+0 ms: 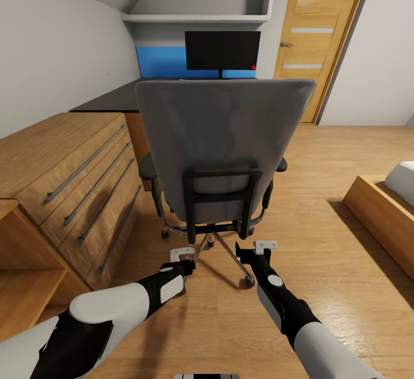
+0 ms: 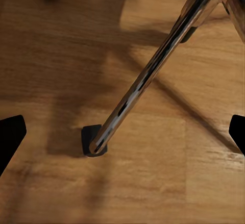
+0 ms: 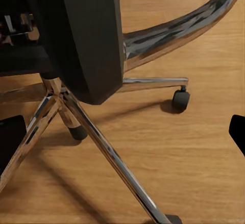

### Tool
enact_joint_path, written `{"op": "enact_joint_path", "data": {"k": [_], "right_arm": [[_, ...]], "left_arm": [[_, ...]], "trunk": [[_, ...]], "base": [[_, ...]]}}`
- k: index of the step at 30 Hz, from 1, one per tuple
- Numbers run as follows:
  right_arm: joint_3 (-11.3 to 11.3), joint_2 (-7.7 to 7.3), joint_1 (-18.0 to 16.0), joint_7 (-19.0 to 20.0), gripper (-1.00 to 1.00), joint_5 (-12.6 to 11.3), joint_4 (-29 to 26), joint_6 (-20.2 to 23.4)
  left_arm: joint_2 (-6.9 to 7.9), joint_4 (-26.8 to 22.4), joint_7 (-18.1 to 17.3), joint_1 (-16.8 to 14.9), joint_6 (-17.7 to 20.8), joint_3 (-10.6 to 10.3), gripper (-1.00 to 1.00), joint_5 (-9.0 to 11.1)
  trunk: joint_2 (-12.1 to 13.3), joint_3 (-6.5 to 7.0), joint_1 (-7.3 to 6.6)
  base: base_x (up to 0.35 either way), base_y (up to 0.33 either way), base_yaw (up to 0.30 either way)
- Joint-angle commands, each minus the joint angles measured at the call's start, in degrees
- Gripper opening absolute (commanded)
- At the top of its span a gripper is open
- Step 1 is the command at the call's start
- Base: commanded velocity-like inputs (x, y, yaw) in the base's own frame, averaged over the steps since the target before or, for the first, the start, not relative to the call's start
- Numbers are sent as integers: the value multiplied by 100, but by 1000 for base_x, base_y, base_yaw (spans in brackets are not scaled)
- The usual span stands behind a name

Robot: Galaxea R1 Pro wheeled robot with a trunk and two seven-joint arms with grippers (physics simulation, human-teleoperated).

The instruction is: In the bedroom, organize the workspace by keeping the computer under the desk, ensuring the monitor is on the desk, placing the keyboard on the desk next to the monitor, placing the mouse on the desk next to the keyboard, moving the folder from the swivel chair onto the desk next to the mouse, stacking the notebook on top of the folder with the pen on top of the notebook, and positioning the swivel chair next to the desk.

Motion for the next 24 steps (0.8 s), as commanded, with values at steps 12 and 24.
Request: {"op": "enact_joint_path", "data": {"k": [12, 24], "right_arm": [[43, -5, 9, -39, 100, -47, 7, -300], [43, -6, 10, -36, 100, -45, 7, -312]], "left_arm": [[0, -186, 31, -5, -413, -48, 100, 43], [0, -225, 31, -4, -501, -48, 100, 43]], "trunk": [[-2, 93, -1], [-2, 200, -1]], "base": [[0, 0, 0], [0, 0, 0]]}}
